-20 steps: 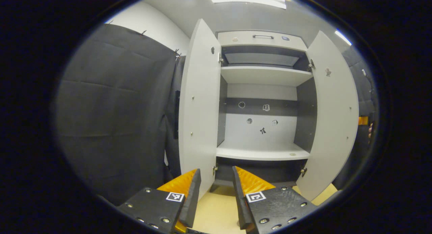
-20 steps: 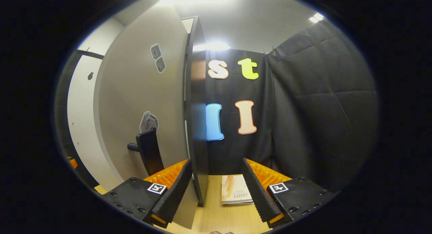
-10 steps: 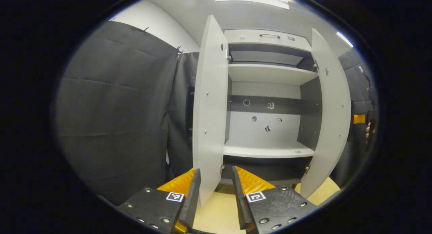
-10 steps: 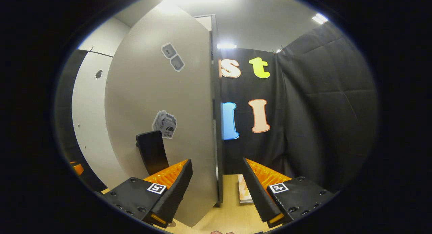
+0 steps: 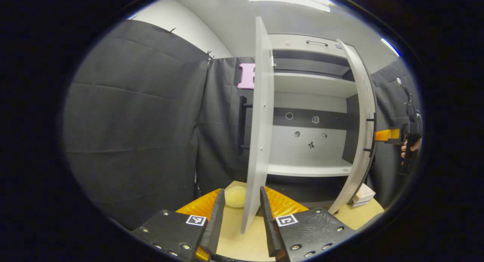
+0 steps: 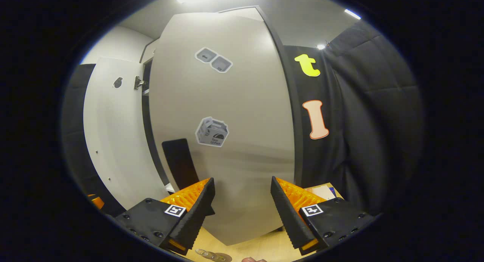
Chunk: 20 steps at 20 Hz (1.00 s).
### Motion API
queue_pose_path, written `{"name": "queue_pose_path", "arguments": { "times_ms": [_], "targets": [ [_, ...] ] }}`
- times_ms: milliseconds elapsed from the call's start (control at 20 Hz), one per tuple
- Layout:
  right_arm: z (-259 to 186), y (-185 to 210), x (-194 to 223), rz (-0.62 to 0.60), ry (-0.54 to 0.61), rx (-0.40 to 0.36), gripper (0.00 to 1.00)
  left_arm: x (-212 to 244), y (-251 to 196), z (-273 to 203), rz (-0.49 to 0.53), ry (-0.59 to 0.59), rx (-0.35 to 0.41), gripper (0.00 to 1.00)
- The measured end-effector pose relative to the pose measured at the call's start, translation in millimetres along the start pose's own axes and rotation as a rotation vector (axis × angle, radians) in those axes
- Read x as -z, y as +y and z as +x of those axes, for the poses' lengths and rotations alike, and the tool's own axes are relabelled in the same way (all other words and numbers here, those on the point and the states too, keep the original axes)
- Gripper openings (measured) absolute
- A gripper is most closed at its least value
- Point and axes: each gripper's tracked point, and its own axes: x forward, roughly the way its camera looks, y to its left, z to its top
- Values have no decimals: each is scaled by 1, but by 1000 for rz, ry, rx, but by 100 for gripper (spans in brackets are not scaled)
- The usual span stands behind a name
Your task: Grasp the bottle in the cabinet with the left hand and place it on the coaster, then close the right door with the right hand and the left door with the left hand.
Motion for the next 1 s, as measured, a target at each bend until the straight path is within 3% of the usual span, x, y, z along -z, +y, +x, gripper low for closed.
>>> {"name": "queue_pose_path", "arguments": {
  "times_ms": [50,500,550,600,700,750,800,850,1000],
  "targets": [
    [-4,-2,-4,-9,-19,16,92,-3,7,3,3,-8,1,53],
    [-25,-22,4,-60,-80,156,95,-18,58,32,13,-64,46,53],
    [-27,-23,4,-63,-83,166,95,-20,56,34,10,-70,68,51],
    [-29,-21,4,-69,-86,175,95,-23,58,36,10,-82,73,41],
    [-32,-21,5,-89,-92,191,95,-30,79,43,13,-116,11,23],
    [-32,-19,4,-101,-94,197,95,-27,81,41,0,-107,30,50],
    [-31,-17,5,-113,-95,200,95,-24,83,43,-9,-91,43,50],
    [-30,-15,5,-123,-97,201,95,-21,86,49,-14,-74,45,32],
    [-31,-11,3,-144,-97,201,95,-18,100,55,37,-62,33,86]
  ]
}}
